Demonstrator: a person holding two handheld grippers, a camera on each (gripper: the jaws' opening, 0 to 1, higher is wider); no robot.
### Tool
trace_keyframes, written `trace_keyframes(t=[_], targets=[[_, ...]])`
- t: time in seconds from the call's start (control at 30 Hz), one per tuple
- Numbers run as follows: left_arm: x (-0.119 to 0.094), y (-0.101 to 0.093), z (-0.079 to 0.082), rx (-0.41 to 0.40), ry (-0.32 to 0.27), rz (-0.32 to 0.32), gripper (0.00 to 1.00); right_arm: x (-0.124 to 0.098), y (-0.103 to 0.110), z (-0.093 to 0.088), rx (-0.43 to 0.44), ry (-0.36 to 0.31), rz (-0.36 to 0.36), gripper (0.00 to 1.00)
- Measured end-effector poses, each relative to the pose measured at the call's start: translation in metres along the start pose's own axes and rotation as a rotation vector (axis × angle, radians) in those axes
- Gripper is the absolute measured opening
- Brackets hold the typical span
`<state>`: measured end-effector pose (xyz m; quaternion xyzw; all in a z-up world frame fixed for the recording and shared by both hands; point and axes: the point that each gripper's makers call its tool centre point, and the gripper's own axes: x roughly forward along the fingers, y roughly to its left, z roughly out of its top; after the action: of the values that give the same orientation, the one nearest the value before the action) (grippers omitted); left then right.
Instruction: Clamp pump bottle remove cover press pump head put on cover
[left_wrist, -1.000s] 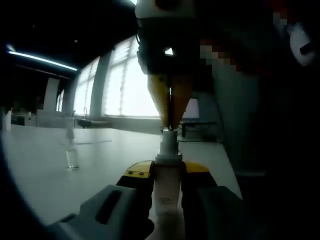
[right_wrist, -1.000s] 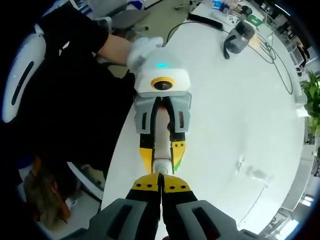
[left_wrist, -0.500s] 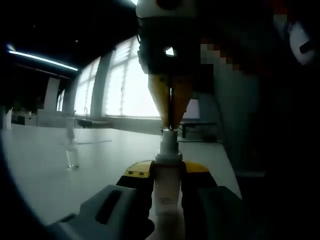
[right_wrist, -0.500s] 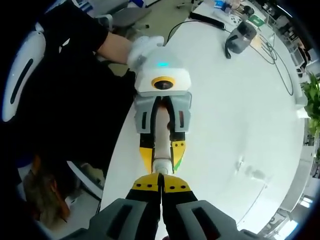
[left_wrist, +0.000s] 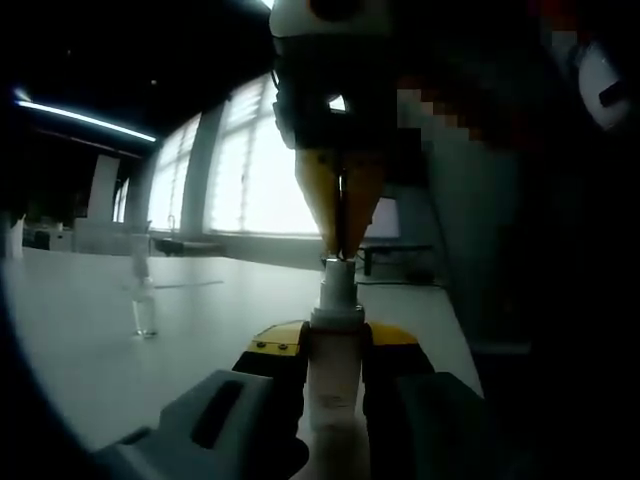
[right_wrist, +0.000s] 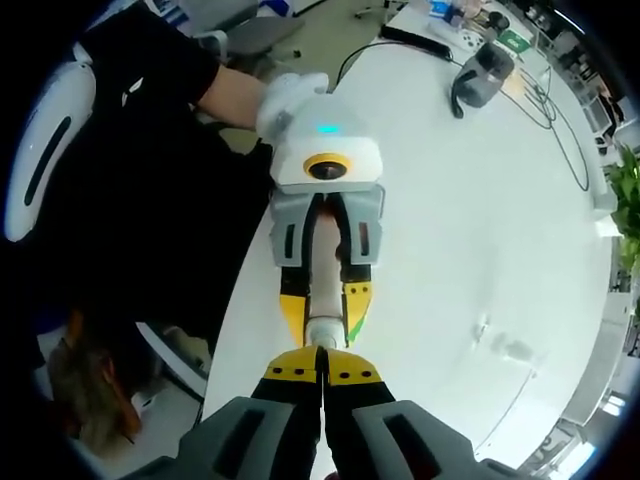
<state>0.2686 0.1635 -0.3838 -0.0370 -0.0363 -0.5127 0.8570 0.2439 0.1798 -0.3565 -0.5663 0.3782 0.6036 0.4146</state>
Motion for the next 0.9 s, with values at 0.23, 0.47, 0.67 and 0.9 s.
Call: trace_keyframes(t=[0.23,0.47,0.67,0.9], targets=[[-0.0004,0.0004,0.0,0.001,0.0,0.003,0.12,0.0,0.0003,0.0002,-0.005,0.007,-0.008,0.0],[-0.0006,0.0006,0.0,-0.001,0.0,0.002,0.12,0.0,0.0004,0.0003,-0.003,0.012,-0.001,0.0],[-0.0005,0.0002,0.0,0.0,-0.001,0.003,0.12,-0.0001,-0.0001,-0.0005,0.016,0.018,-0.002,0.0],[-0.0004,-0.0002,0.0001,0.0,0.0,0.003,0.12,0.0004,-0.0001,-0.0001,0.002,0.034,-0.007,0.0]])
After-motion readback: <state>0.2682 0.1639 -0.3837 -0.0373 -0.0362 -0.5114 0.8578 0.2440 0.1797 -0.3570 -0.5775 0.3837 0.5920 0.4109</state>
